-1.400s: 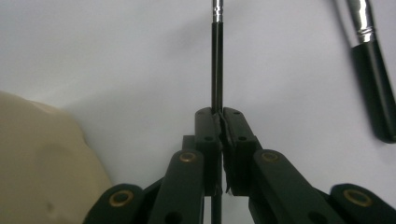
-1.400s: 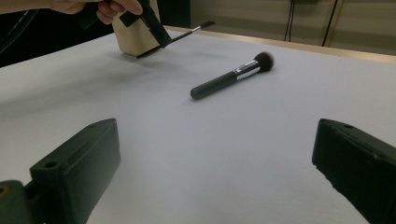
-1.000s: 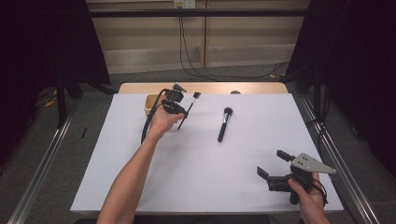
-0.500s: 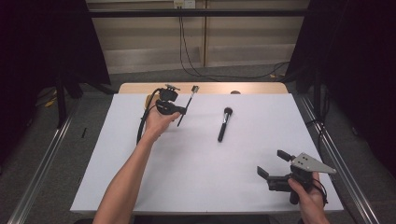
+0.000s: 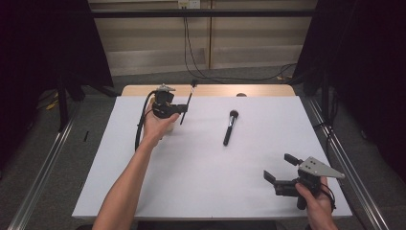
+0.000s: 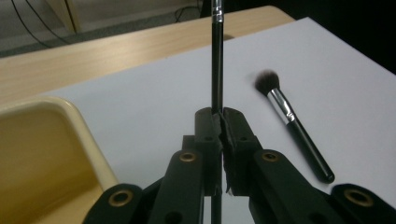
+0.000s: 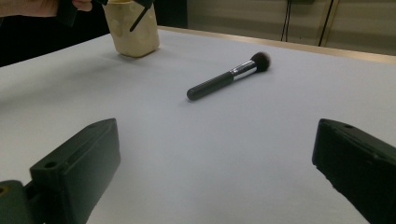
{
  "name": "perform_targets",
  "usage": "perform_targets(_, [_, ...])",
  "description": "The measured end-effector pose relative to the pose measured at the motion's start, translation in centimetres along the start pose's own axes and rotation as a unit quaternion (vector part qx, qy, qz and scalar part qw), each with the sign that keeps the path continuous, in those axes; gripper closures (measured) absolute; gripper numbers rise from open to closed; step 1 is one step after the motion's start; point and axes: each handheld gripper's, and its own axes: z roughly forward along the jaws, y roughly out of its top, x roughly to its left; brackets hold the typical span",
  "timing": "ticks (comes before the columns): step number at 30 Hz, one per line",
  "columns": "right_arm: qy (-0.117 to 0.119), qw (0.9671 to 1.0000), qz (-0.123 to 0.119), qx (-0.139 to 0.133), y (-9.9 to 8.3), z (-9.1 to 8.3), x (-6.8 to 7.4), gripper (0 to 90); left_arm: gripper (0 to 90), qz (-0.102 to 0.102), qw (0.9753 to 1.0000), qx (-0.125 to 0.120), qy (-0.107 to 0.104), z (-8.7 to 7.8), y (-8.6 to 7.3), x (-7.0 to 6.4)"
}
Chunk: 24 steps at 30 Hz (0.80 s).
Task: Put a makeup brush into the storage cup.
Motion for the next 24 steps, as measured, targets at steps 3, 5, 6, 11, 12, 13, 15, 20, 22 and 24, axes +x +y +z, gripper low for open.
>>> perform_targets(3, [-0.001,1.0,0.001,0.0,0.0,0.0,0.0,0.6,85.8,0.003,0.9995,-0.031,-0.007,-0.4,-0.1,0.1])
perform_targets(5, [-0.003,1.0,-0.002,0.001,0.0,0.0,0.0,0.8,85.7,0.003,0.999,-0.042,-0.011,-0.6,-0.2,0.1])
perform_targets(6, [-0.004,1.0,-0.002,0.001,0.0,0.0,0.0,0.8,85.7,0.002,0.9988,-0.047,-0.011,-0.7,-0.3,0.2])
perform_targets(11, [-0.006,1.0,-0.001,-0.001,0.0,0.0,0.0,1.0,85.7,0.002,0.9974,-0.071,-0.014,-1.1,-0.6,0.4])
perform_targets(12, [-0.006,1.0,0.0,-0.001,0.0,0.0,0.0,0.9,85.7,0.003,0.9969,-0.078,-0.012,-1.3,-0.6,0.4])
perform_targets(13, [-0.006,1.0,-0.001,-0.001,0.0,0.0,0.0,0.9,85.7,0.003,0.9963,-0.084,-0.014,-1.4,-0.7,0.4])
perform_targets(15, [-0.006,1.0,-0.002,-0.001,0.0,0.0,0.0,0.9,85.7,0.008,0.9953,-0.095,-0.016,-1.7,-0.6,0.4])
perform_targets(20, [-0.006,1.0,-0.001,-0.001,0.0,0.0,0.0,0.9,85.7,0.009,0.9924,-0.122,-0.018,-2.6,-0.4,1.0])
perform_targets(22, [-0.005,1.0,-0.003,0.0,0.0,0.0,0.0,0.9,85.7,0.011,0.9915,-0.128,-0.017,-3.0,-0.4,1.1])
perform_targets(24, [-0.004,1.0,-0.003,0.0,0.0,0.0,0.0,1.0,85.7,0.013,0.9898,-0.141,-0.013,-3.4,-0.4,1.2])
